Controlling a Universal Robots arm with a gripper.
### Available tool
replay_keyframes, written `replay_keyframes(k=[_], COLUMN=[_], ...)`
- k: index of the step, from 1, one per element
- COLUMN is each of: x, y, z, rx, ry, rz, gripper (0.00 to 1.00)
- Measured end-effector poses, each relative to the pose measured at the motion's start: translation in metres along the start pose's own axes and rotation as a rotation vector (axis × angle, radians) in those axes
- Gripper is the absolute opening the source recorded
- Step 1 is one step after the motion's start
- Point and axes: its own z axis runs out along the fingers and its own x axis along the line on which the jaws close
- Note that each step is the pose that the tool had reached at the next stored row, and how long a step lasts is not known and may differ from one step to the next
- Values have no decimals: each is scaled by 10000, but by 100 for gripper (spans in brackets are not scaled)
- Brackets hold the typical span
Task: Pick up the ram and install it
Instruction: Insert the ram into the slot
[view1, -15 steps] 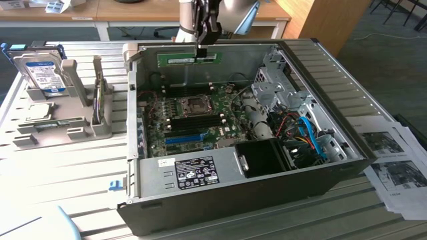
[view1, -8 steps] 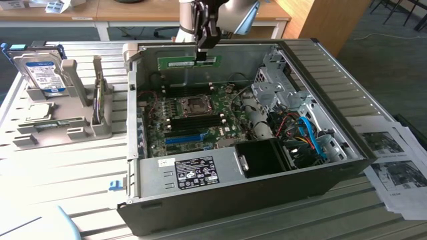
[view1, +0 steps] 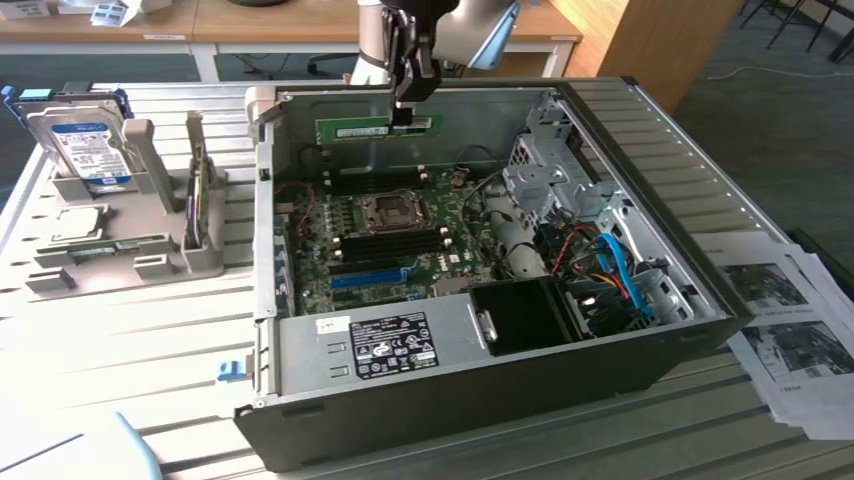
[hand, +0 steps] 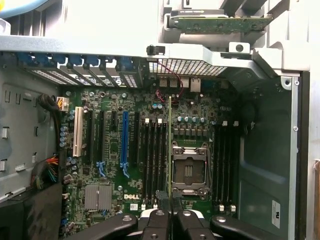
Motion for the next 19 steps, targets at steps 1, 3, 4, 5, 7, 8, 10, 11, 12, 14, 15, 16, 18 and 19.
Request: replay_keyframes(k=[1, 3, 4, 5, 7, 8, 10, 11, 12, 14, 15, 16, 18, 19], x=[0, 0, 0, 0, 0, 0, 0, 1, 1, 2, 2, 3, 3, 4], y=[0, 0, 0, 0, 0, 0, -1, -1, -2, -3, -3, -4, -5, -5], z=[0, 0, 0, 0, 0, 3, 18, 28, 41, 70, 86, 101, 130, 145], rx=[-1, 0, 0, 0, 0, 0, 1, 1, 1, 3, 4, 4, 5, 5], ry=[1, 1, 0, 0, 0, 0, -1, -1, -1, -1, 0, 0, 1, 0], rz=[0, 1, 0, 0, 0, 1, 0, 0, 0, 0, 0, 0, 0, 0], gripper=[11, 11, 11, 11, 11, 11, 11, 11, 11, 11, 11, 11, 11, 11])
